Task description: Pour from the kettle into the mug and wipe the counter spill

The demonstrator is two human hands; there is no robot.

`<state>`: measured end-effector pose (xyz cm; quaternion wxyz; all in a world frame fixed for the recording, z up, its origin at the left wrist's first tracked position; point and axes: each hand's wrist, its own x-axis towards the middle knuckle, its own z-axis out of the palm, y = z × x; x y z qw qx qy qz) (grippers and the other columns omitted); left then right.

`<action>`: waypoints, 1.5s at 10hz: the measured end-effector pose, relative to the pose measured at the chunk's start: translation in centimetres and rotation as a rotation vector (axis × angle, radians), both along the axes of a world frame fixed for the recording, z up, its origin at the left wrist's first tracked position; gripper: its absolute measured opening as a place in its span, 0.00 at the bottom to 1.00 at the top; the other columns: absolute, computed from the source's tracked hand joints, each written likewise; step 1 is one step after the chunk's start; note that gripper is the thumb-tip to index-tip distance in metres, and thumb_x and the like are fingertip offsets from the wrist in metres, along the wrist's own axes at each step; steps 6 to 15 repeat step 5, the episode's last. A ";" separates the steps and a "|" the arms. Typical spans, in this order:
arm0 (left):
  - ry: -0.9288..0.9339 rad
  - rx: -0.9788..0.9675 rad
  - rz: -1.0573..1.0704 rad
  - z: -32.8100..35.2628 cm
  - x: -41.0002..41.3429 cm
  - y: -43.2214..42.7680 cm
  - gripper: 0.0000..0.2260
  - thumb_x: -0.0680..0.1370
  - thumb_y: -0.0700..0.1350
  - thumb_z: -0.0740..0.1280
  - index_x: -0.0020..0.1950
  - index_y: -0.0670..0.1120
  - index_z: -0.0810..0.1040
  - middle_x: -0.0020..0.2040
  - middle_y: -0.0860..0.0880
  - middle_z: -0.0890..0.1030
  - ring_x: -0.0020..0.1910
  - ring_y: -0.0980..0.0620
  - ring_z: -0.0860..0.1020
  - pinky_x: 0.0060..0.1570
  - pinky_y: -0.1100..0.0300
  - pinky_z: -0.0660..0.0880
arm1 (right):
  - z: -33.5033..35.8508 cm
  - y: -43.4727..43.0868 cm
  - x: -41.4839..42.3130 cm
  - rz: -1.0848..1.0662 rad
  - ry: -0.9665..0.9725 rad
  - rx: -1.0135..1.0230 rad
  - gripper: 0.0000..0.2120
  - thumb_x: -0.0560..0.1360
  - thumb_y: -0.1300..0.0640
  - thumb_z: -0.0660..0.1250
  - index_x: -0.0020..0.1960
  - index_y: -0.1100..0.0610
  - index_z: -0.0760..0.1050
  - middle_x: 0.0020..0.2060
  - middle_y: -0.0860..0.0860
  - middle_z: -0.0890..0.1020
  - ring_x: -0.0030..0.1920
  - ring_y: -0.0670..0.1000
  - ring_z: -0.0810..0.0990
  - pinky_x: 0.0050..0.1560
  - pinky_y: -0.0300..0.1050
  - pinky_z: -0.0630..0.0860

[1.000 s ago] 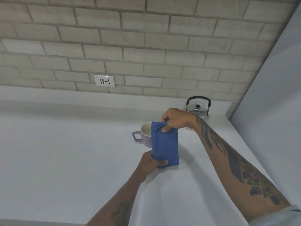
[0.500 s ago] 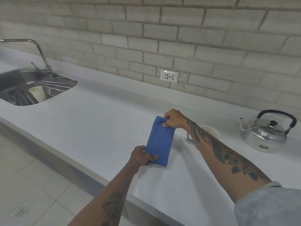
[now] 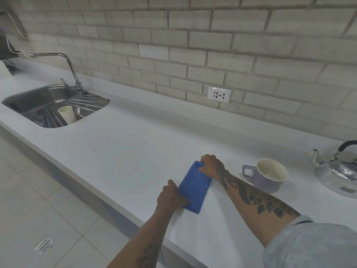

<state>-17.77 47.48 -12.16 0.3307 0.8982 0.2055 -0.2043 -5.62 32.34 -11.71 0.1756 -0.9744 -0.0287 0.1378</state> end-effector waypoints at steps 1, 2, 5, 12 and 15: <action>0.015 0.082 -0.062 0.1 0.2 0.3 0.30 0.66 0.51 0.76 0.61 0.45 0.65 0.54 0.48 0.74 0.55 0.45 0.77 0.44 0.56 0.71 | -0.7 -0.1 -0.1 0.026 0.000 -0.047 0.07 0.73 0.60 0.62 0.51 0.58 0.72 0.48 0.54 0.74 0.43 0.57 0.74 0.42 0.45 0.69; 0.031 0.153 -0.120 0.8 0.6 0.4 0.32 0.66 0.53 0.76 0.62 0.46 0.65 0.56 0.48 0.75 0.56 0.45 0.77 0.44 0.56 0.70 | -0.8 -0.2 -0.1 0.044 -0.013 -0.068 0.07 0.74 0.60 0.61 0.51 0.57 0.70 0.56 0.55 0.76 0.49 0.56 0.75 0.45 0.46 0.68; 0.017 0.271 -0.267 3.2 2.6 -0.1 0.27 0.71 0.56 0.70 0.64 0.44 0.68 0.58 0.48 0.75 0.56 0.47 0.76 0.47 0.57 0.67 | -0.6 -0.3 -0.7 0.054 -0.016 -0.129 0.18 0.76 0.56 0.59 0.64 0.60 0.68 0.65 0.57 0.69 0.66 0.59 0.67 0.58 0.51 0.67; 0.017 0.271 -0.267 3.2 2.6 -0.1 0.27 0.71 0.56 0.70 0.64 0.44 0.68 0.58 0.48 0.75 0.56 0.47 0.76 0.47 0.57 0.67 | -0.6 -0.3 -0.7 0.054 -0.016 -0.129 0.18 0.76 0.56 0.59 0.64 0.60 0.68 0.65 0.57 0.69 0.66 0.59 0.67 0.58 0.51 0.67; 0.017 0.271 -0.267 3.2 2.6 -0.1 0.27 0.71 0.56 0.70 0.64 0.44 0.68 0.58 0.48 0.75 0.56 0.47 0.76 0.47 0.57 0.67 | -0.6 -0.3 -0.7 0.054 -0.016 -0.129 0.18 0.76 0.56 0.59 0.64 0.60 0.68 0.65 0.57 0.69 0.66 0.59 0.67 0.58 0.51 0.67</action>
